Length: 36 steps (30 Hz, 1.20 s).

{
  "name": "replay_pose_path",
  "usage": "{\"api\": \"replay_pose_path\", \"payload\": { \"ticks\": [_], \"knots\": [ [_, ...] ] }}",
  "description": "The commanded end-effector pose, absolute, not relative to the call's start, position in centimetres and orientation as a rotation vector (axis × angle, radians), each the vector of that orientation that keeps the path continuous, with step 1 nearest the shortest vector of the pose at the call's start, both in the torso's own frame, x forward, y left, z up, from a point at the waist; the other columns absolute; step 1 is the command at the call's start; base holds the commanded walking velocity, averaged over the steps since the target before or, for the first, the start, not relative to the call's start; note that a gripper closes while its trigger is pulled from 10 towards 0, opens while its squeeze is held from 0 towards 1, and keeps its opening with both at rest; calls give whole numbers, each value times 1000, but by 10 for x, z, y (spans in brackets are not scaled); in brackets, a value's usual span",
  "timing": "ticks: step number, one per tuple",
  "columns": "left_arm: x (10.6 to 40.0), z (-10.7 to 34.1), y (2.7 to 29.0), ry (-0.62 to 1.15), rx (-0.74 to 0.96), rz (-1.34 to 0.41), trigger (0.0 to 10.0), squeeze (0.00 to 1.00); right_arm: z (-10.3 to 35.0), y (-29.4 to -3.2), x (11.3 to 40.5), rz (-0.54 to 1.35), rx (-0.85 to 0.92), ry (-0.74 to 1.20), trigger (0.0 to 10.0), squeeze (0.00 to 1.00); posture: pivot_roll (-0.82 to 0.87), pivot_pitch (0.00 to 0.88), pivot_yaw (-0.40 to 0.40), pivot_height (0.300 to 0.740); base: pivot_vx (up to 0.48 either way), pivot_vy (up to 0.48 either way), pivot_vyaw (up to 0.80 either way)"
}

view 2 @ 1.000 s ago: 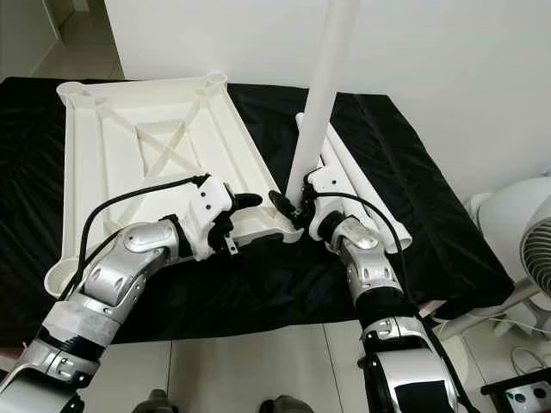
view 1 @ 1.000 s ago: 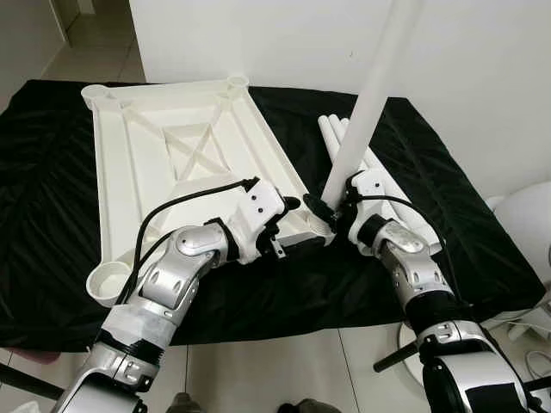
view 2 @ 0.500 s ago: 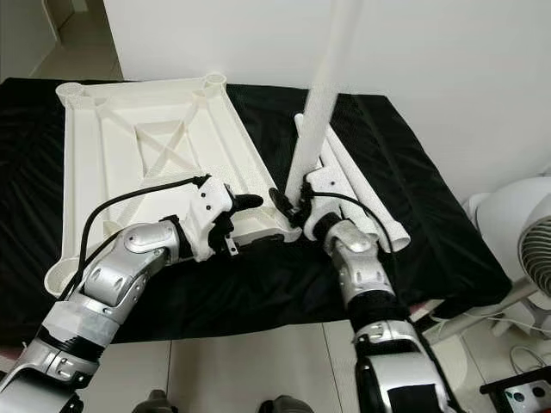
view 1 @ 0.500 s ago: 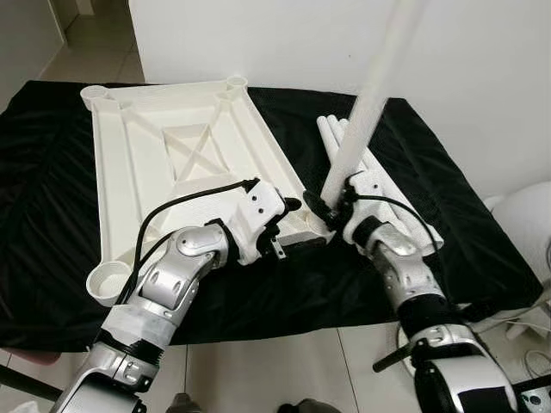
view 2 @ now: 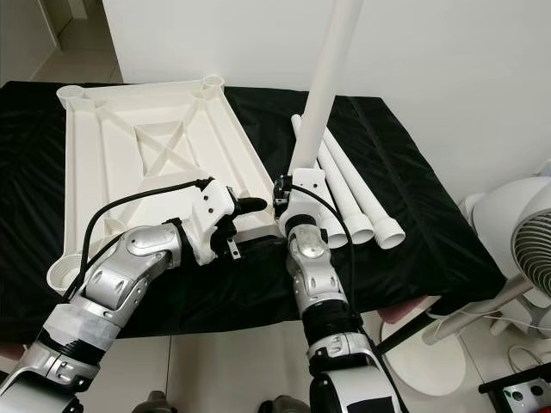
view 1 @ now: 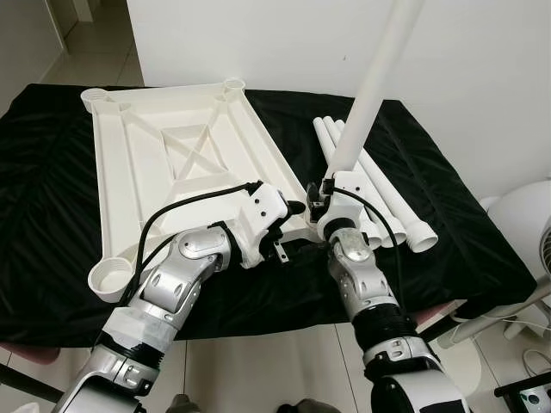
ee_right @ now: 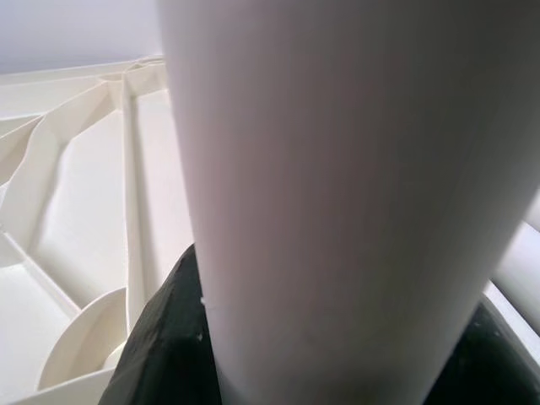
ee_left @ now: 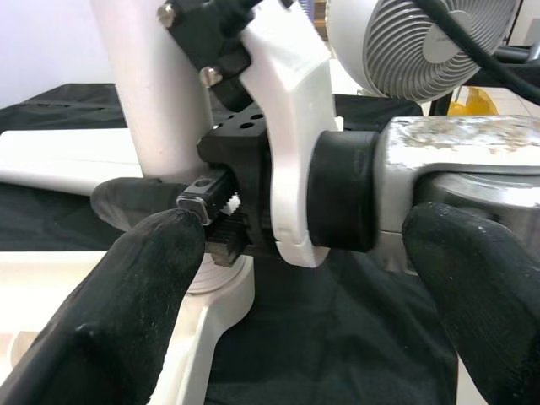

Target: Building children table

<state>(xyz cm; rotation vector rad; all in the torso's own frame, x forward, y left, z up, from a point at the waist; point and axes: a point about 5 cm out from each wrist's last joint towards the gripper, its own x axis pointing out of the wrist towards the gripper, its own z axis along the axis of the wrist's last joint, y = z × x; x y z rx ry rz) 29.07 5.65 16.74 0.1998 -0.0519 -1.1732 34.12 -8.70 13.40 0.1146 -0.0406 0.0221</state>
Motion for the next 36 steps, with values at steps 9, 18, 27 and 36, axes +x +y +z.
{"api": "replay_pose_path", "payload": {
  "ticks": [9, 18, 27, 36],
  "knots": [
    [286, 167, 53, -43, 204, -1236, 10000, 0, 139, -88, 337, 54, 186, -67, 10000, 1000, 63, 0, -99, 740, 0, 0, 0],
    [286, 167, 53, -44, 200, -1236, 10000, 0, 150, -100, 338, 112, 36, -137, 10000, 0, 64, 0, -101, 740, 0, 0, 0],
    [285, 167, 53, -40, 206, -1239, 10000, 0, 155, -106, 335, 295, -28, -176, 10000, 0, 67, 0, -96, 740, 0, 0, 0],
    [284, 166, 53, -31, 209, -1255, 10000, 0, 142, -125, 329, 575, -156, -119, 10000, 0, 65, 0, -87, 740, 0, 0, 0]
  ]
}}
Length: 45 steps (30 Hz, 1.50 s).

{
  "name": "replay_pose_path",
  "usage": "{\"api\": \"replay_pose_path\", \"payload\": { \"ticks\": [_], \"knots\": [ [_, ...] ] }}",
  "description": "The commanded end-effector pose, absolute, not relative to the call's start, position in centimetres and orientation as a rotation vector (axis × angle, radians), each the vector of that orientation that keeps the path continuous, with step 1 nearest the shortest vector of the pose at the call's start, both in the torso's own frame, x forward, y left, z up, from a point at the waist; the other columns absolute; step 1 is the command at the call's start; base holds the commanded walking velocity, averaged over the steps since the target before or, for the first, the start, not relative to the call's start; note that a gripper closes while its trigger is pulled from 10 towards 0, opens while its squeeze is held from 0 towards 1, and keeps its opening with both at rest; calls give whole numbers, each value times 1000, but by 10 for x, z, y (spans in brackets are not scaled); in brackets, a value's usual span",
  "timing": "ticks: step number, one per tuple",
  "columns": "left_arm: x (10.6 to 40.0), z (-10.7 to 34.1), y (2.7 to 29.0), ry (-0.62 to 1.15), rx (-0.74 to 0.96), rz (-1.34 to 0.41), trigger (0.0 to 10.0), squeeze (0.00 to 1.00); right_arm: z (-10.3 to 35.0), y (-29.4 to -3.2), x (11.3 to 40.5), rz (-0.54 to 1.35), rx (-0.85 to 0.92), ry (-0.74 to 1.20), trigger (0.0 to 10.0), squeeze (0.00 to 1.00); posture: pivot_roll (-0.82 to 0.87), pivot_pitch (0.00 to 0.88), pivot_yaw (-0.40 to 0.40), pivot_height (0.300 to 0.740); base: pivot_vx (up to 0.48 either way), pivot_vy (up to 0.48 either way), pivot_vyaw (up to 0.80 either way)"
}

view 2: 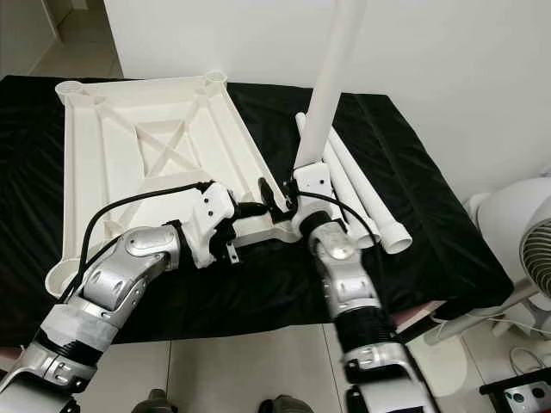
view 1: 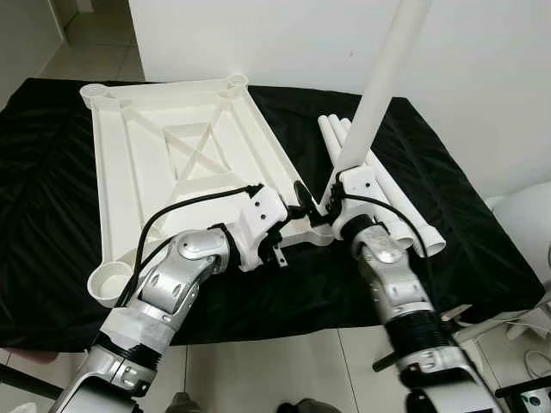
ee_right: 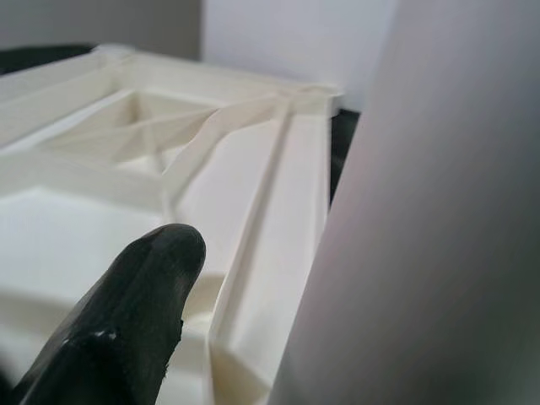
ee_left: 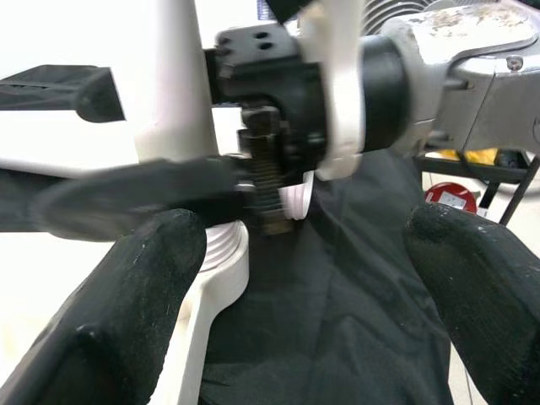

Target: Building children table

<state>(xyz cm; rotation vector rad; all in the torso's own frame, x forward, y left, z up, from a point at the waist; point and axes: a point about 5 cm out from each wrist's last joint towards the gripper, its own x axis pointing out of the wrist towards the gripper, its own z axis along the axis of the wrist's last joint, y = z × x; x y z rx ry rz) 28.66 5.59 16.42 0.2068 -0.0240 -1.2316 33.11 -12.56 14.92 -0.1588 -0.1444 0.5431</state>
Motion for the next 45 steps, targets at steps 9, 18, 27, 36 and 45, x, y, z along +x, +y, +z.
{"api": "replay_pose_path", "payload": {
  "ticks": [9, 18, 27, 36, 45],
  "knots": [
    [284, 167, 53, -31, 212, -1260, 10000, 0, 136, -144, 333, 634, -168, -55, 0, 0, 66, 0, -83, 740, 0, 0, 0],
    [284, 167, 53, -31, 211, -1262, 10000, 0, 128, -145, 331, 614, -105, -29, 0, 0, 67, 0, -84, 740, 0, 0, 0],
    [282, 163, 52, -21, 229, -1268, 10000, 0, 126, -139, 334, 373, -48, -52, 10000, 0, 60, 0, -80, 740, 0, 0, 0],
    [281, 162, 50, -21, 225, -1266, 10000, 0, 124, -126, 330, 64, 88, -47, 10000, 0, 64, 0, -84, 740, 0, 0, 0],
    [281, 162, 50, -22, 222, -1264, 10000, 0, 127, -111, 327, -17, 107, -60, 10000, 0, 59, 0, -81, 740, 0, 0, 0]
  ]
}}
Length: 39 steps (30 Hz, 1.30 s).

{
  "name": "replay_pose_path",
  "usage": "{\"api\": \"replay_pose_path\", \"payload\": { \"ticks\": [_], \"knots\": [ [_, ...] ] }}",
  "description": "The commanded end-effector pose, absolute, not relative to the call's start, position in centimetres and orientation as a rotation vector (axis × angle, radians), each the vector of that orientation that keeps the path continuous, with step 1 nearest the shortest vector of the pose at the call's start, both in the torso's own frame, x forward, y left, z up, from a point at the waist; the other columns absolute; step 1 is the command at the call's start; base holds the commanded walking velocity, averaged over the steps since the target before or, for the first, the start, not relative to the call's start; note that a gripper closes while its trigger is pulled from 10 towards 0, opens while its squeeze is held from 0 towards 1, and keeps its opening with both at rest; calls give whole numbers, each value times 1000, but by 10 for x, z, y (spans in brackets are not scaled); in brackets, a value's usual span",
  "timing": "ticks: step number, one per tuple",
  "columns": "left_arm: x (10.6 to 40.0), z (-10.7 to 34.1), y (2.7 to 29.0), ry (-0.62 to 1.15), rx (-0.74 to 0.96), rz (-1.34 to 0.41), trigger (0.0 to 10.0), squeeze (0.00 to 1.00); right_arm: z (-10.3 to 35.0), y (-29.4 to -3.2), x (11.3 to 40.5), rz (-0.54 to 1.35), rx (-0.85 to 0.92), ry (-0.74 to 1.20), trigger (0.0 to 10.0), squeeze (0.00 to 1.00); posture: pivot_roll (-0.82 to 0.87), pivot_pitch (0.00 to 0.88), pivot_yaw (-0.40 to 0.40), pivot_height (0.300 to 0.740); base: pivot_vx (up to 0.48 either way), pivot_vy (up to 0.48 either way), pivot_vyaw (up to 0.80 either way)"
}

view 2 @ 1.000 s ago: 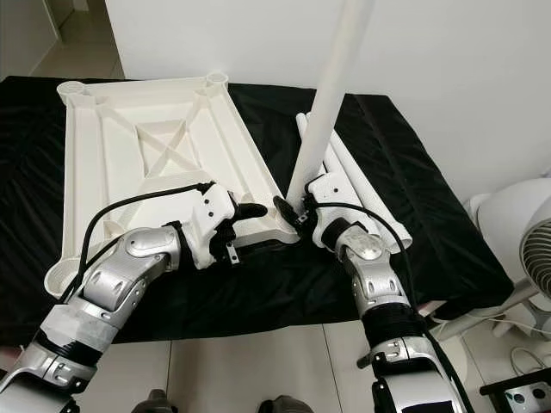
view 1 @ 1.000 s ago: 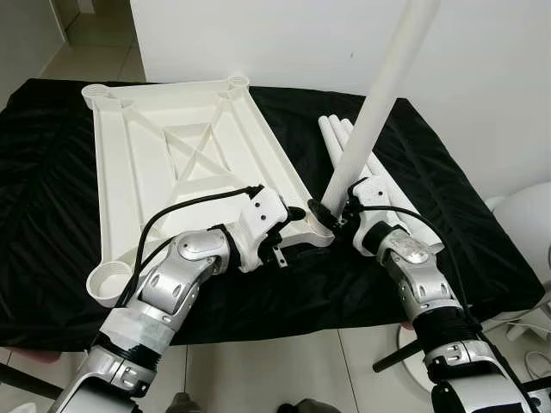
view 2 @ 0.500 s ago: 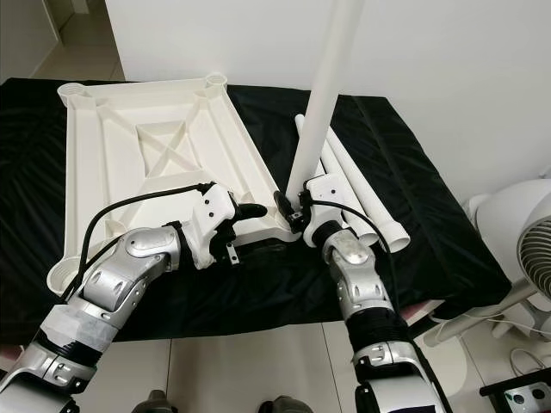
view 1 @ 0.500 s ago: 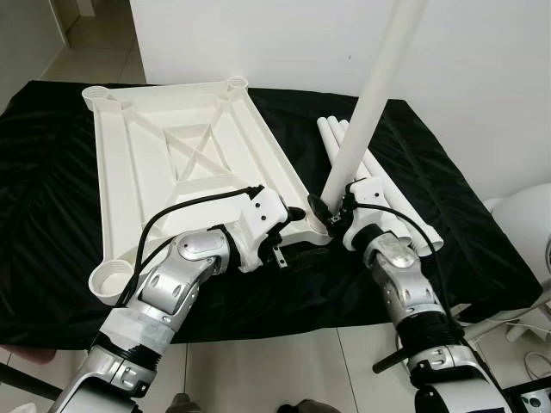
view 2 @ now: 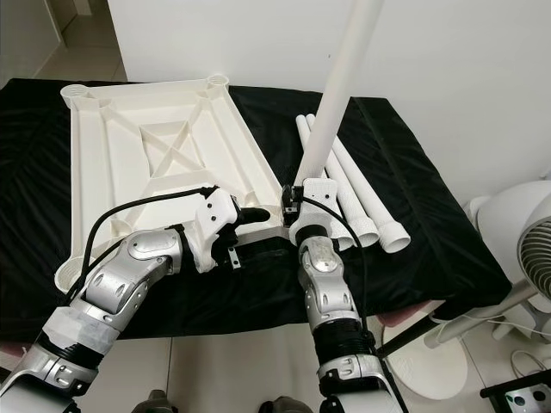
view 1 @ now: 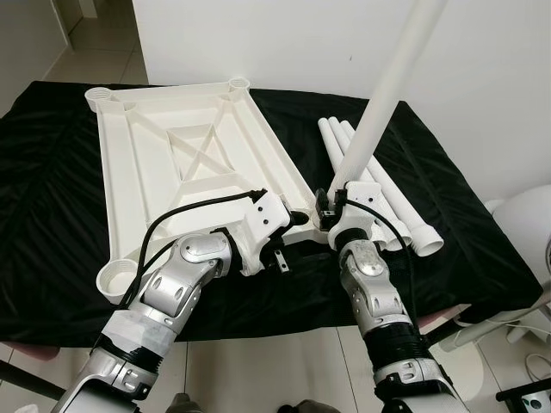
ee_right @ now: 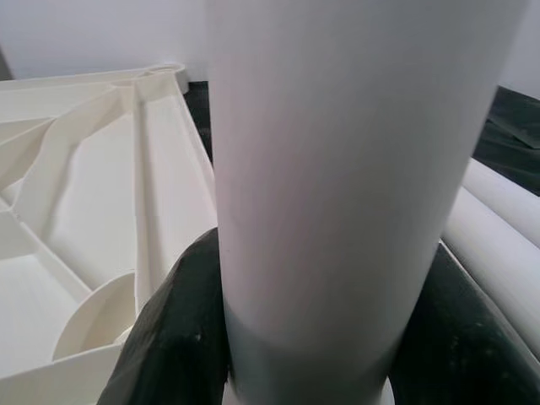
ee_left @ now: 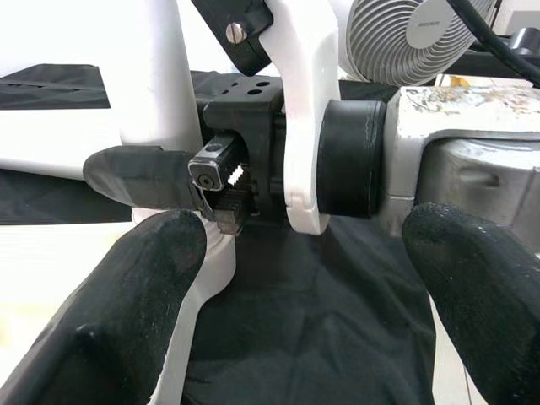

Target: Building children table

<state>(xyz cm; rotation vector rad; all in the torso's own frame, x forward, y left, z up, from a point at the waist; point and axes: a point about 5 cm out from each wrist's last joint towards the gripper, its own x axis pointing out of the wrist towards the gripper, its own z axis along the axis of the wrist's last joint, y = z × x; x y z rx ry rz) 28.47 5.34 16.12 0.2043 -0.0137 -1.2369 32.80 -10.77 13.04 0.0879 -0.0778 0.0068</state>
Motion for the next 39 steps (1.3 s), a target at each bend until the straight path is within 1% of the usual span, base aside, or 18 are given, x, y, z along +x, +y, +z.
{"api": "replay_pose_path", "payload": {
  "ticks": [1, 5, 6, 7, 17, 18, 23, 24, 29, 31, 36, 37, 38, 39],
  "knots": [
    [281, 162, 50, -22, 223, -1268, 10000, 0, 128, -112, 326, -17, 94, -64, 10000, 0, 57, 0, -82, 740, 0, 0, 0],
    [281, 162, 49, -23, 223, -1273, 10000, 0, 128, -116, 324, -16, 90, -69, 10000, 0, 56, 0, -84, 740, 0, 0, 0],
    [281, 162, 49, -23, 221, -1272, 10000, 0, 128, -117, 324, -21, 90, -71, 10000, 90, 56, 0, -85, 740, 0, 0, 0],
    [281, 163, 49, -25, 219, -1270, 10000, 0, 129, -116, 323, -13, 106, -80, 10000, 1000, 57, 0, -86, 740, 0, 0, 0],
    [283, 166, 49, -43, 208, -1251, 10000, 0, 138, -114, 316, -7, 85, -138, 10000, 1000, 61, 0, -89, 740, 0, 0, 0],
    [284, 167, 49, -57, 199, -1236, 10000, 0, 141, -117, 312, -13, 76, -175, 10000, 1000, 60, 0, -89, 740, 0, 0, 0],
    [285, 168, 49, -64, 195, -1225, 10000, 0, 144, -119, 307, -9, 69, -203, 10000, 1000, 61, 0, -88, 740, 0, 0, 0],
    [287, 170, 49, -68, 189, -1205, 10000, 0, 144, -119, 302, 17, 102, -211, 10000, 0, 61, 0, -88, 740, 0, 0, 0],
    [294, 174, 51, -78, 165, -1146, 10000, 0, 142, -121, 292, 49, 125, -216, 10000, 0, 59, 0, -87, 740, 0, 0, 0],
    [305, 182, 55, -94, 112, -1056, 10000, 0, 138, -126, 277, 52, 121, -216, 10000, 0, 57, 0, -84, 740, 0, 0, 0],
    [311, 185, 57, -101, 94, -1005, 10000, 0, 134, -128, 267, 64, 113, -215, 10000, 0, 55, 0, -83, 740, 0, 0, 0],
    [313, 185, 59, -97, 88, -990, 10000, 0, 132, -130, 262, 67, 109, -213, 10000, 0, 50, 0, -79, 740, 0, 0, 0],
    [319, 185, 63, -93, 95, -937, 10000, 0, 127, -135, 252, 76, 102, -210, 10000, 0, 47, 0, -75, 740, 0, 0, 0],
    [321, 185, 64, -90, 95, -919, 10000, 0, 126, -136, 249, 81, 99, -208, 10000, 0, 45, 0, -75, 740, 0, 0, 0]
  ]
}}
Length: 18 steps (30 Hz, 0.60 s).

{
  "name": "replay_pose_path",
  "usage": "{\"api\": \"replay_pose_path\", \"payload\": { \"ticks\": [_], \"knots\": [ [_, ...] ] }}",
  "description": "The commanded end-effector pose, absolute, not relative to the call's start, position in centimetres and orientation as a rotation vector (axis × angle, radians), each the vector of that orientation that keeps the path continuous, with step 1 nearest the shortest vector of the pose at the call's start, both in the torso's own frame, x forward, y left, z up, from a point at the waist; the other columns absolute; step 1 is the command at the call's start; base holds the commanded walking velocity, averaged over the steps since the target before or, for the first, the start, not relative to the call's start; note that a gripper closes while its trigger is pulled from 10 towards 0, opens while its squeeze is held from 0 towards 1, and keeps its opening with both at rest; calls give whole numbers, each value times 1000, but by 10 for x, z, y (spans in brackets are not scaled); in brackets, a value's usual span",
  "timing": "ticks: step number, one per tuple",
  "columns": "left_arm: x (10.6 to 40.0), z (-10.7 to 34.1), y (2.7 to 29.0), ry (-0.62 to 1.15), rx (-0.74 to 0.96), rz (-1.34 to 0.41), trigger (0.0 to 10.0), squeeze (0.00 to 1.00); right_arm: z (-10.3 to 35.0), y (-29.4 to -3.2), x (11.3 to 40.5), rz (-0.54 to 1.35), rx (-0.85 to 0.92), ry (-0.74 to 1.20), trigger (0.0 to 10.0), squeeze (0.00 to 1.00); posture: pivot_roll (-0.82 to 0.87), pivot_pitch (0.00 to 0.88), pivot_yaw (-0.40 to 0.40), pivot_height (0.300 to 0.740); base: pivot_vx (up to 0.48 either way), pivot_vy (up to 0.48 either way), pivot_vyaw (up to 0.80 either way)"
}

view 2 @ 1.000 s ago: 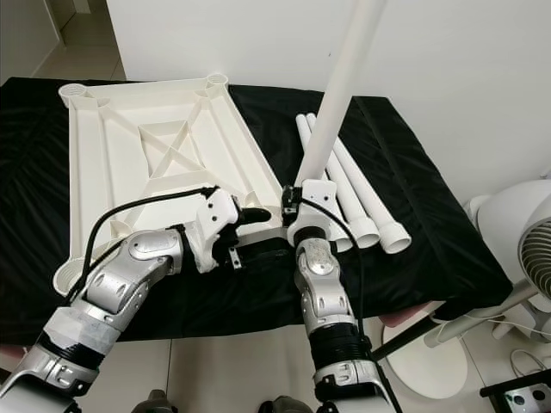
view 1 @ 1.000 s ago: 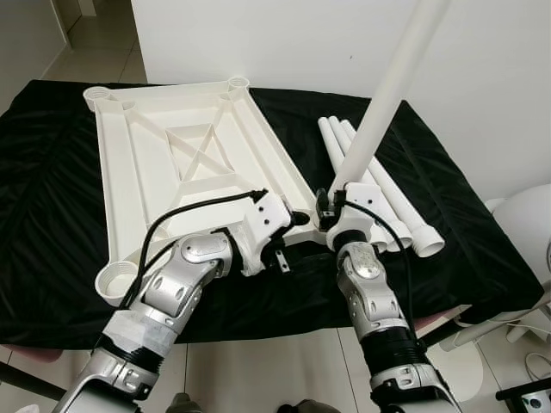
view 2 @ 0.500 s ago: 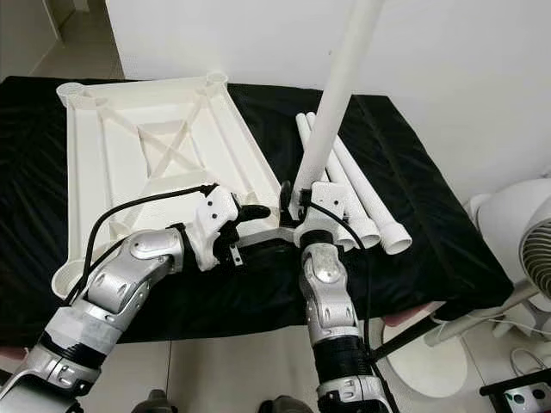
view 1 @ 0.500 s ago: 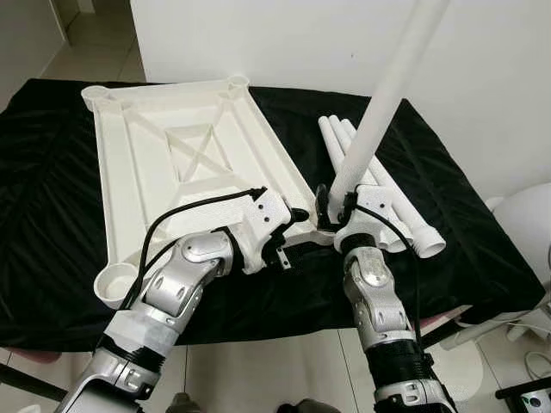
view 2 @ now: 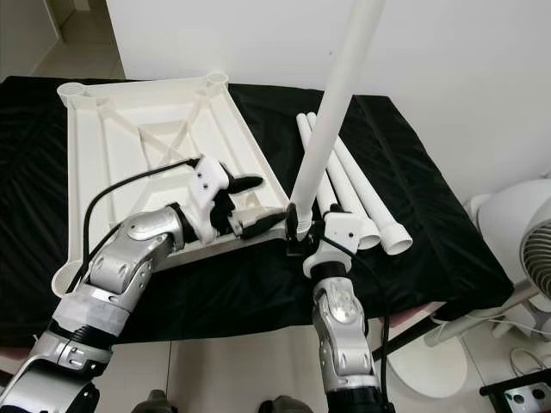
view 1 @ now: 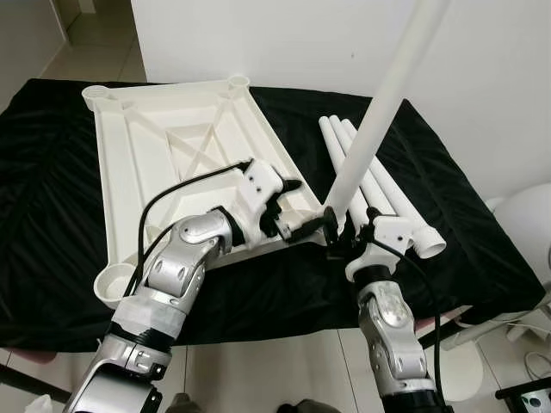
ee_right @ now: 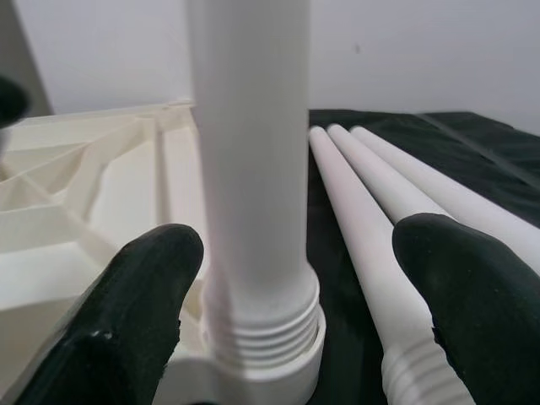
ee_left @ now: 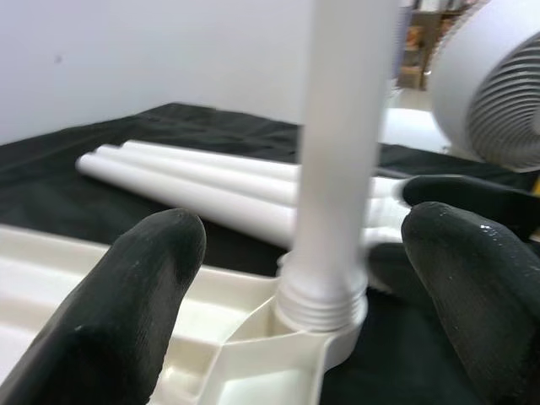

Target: Building children table

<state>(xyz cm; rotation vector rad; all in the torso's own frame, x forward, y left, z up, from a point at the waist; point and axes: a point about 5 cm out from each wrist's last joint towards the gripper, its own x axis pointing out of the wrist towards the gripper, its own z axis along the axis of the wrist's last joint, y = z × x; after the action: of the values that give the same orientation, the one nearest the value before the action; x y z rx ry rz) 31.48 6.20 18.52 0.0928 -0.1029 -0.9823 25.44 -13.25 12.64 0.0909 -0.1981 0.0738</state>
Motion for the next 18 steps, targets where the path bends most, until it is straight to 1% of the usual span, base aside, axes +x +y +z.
{"api": "replay_pose_path", "payload": {
  "ticks": [1, 6, 8, 11, 18],
  "knots": [
    [321, 185, 64, -90, 95, -919, 10000, 0, 126, -136, 249, 81, 99, -208, 10000, 0, 45, 0, -75, 740, 0, 0, 0],
    [335, 178, 73, -17, 151, -813, 10000, 0, 124, -143, 238, 95, 70, -198, 10000, 0, 35, 0, -64, 740, 0, 0, 0],
    [337, 177, 74, -8, 158, -796, 10000, 0, 125, -144, 237, 97, 63, -197, 10000, 0, 35, 0, -64, 740, 0, 0, 0],
    [342, 167, 79, 57, 233, -744, 10000, 0, 126, -150, 234, 78, 47, -198, 10000, 0, 27, 0, -55, 740, 0, 0, 0],
    [347, 153, 87, 169, 295, -674, 10000, 0, 129, -156, 233, 49, 41, -205, 10000, 0, 21, 1, -50, 740, 0, 0, 0]
  ]
}}
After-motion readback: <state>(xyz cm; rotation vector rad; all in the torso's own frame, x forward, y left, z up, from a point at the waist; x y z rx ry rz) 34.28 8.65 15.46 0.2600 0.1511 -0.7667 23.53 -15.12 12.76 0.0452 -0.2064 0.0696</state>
